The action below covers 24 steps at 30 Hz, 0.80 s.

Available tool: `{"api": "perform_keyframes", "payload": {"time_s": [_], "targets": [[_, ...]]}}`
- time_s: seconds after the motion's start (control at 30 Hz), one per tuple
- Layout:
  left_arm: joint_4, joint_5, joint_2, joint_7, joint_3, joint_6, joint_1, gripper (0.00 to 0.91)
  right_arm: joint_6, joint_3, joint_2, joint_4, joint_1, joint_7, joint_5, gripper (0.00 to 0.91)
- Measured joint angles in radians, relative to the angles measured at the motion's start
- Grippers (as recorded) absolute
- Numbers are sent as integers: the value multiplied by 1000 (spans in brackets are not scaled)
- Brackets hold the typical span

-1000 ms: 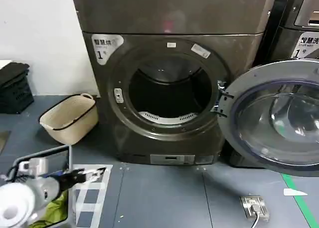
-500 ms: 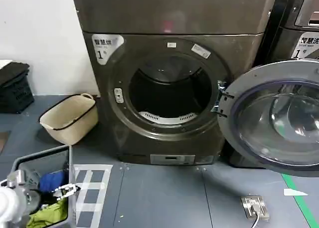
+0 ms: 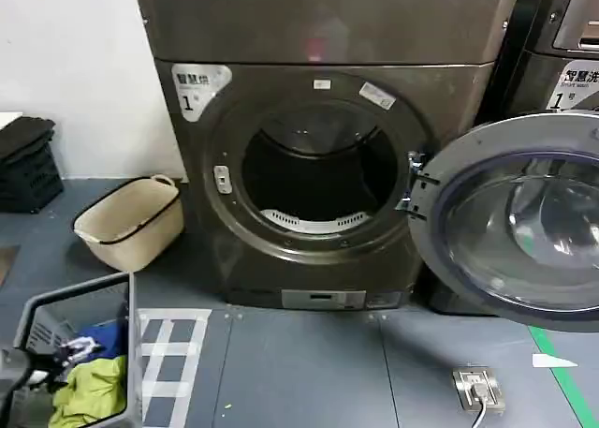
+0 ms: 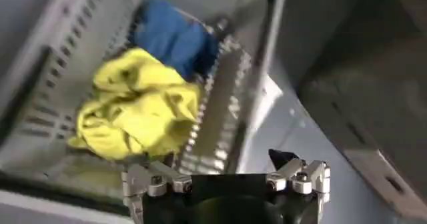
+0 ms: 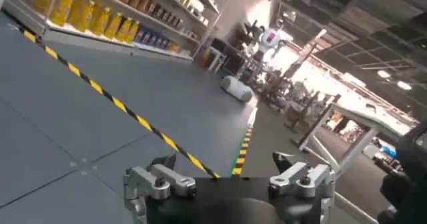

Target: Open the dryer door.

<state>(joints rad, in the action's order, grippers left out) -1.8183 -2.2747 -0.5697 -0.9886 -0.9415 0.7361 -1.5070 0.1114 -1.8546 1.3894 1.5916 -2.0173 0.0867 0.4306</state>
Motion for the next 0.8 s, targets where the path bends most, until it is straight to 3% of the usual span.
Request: {"api": "perform_keyframes", "payload": {"time_s": [0.27, 0.8], "targets": [[61, -17, 18, -4, -34, 0, 0, 907, -22, 6, -2, -12, 6, 0, 1, 907], [80, -25, 13, -9, -60, 0, -19, 907, -4, 2, -3, -9, 4, 30, 16, 907]]}}
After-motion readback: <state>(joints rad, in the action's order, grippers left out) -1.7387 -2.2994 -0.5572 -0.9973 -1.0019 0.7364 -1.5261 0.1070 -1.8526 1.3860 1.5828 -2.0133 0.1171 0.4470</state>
